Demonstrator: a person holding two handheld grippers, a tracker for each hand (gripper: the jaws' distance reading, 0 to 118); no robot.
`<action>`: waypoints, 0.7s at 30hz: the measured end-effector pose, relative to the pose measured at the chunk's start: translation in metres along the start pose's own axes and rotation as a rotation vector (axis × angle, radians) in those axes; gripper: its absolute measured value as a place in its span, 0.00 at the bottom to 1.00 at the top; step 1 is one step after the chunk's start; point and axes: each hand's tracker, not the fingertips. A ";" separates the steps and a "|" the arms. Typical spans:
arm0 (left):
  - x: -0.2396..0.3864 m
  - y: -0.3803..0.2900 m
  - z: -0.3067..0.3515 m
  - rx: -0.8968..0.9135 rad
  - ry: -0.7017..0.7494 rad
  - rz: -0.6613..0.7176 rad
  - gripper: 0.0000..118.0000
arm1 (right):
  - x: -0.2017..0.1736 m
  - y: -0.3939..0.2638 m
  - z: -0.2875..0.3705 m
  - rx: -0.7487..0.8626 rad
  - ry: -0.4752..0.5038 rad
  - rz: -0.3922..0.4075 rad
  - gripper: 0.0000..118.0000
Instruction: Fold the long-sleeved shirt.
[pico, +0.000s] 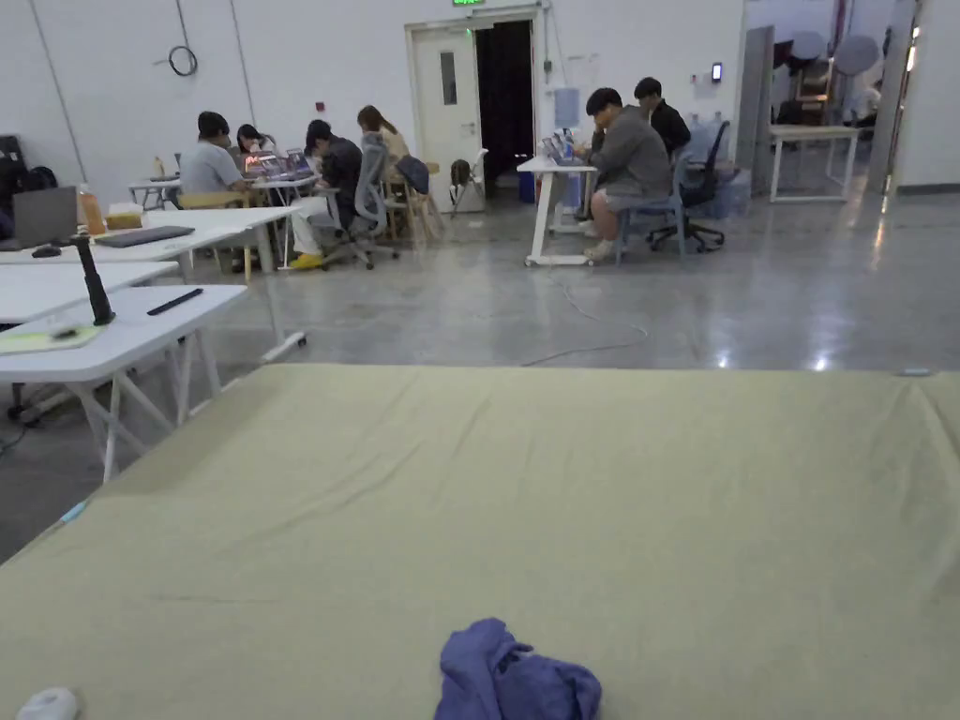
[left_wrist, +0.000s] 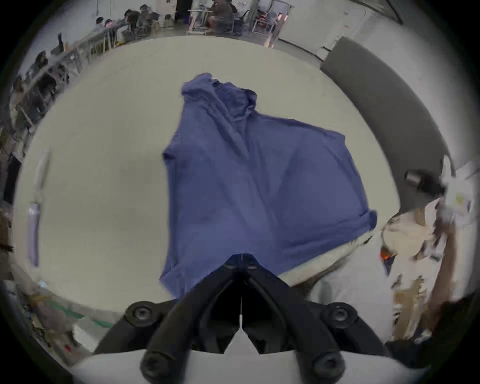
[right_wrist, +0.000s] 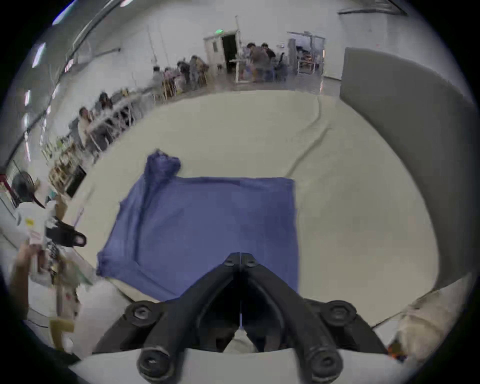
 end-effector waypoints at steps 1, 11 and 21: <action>-0.005 0.022 -0.004 0.017 -0.035 0.048 0.00 | -0.007 0.001 -0.009 -0.013 0.040 0.004 0.00; -0.051 0.296 -0.160 -0.031 0.100 0.173 0.99 | -0.030 -0.014 -0.070 -0.088 0.191 -0.082 0.00; -0.059 0.350 -0.236 -0.188 0.359 0.086 1.00 | -0.018 -0.029 -0.079 -0.167 0.150 -0.120 0.00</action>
